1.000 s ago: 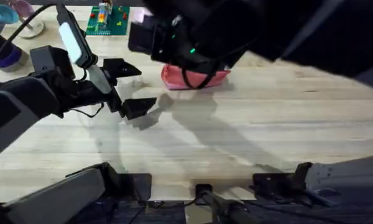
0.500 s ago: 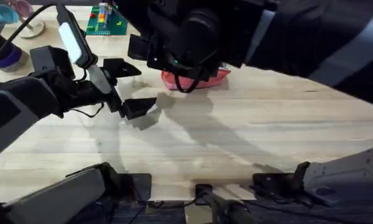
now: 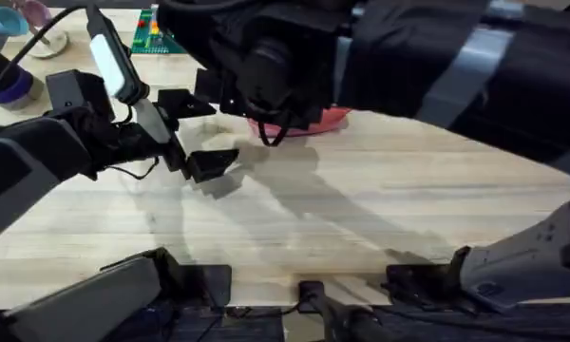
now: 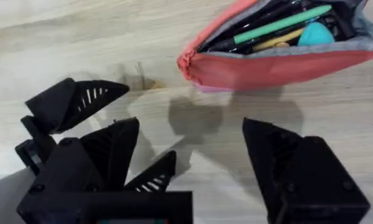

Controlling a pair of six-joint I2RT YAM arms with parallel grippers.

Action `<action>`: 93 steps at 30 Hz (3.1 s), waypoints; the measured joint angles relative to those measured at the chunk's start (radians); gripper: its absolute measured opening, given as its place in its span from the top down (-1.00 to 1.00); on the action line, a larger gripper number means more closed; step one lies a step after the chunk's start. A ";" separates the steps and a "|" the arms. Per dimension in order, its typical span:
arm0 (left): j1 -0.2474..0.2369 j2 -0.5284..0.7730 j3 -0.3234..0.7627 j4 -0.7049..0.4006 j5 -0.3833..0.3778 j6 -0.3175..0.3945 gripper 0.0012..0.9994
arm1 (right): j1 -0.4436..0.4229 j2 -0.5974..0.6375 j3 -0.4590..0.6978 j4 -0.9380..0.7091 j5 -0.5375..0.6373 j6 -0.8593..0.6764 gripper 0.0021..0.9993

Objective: Unzip the bag, pick up the pens from the table one at a time and place them inside, then zip the bag closed.

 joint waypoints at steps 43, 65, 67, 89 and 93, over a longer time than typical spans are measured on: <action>0.000 0.000 0.000 0.000 0.000 0.000 -0.99 | -0.072 0.226 0.000 0.254 -0.003 -0.012 -0.60; 0.000 0.000 0.000 0.000 0.000 0.000 -0.99 | -0.081 0.250 0.000 0.256 -0.004 -0.012 0.31; 0.000 0.000 0.000 0.000 0.000 0.000 -0.99 | -0.082 0.250 0.000 0.255 -0.004 -0.012 0.34; 0.000 0.000 0.000 0.000 0.000 0.000 -0.99 | -0.087 0.250 0.000 0.260 -0.015 -0.012 0.94; 0.000 0.000 0.000 0.000 0.000 0.000 -0.99 | -0.089 0.250 0.000 0.260 -0.016 -0.012 0.94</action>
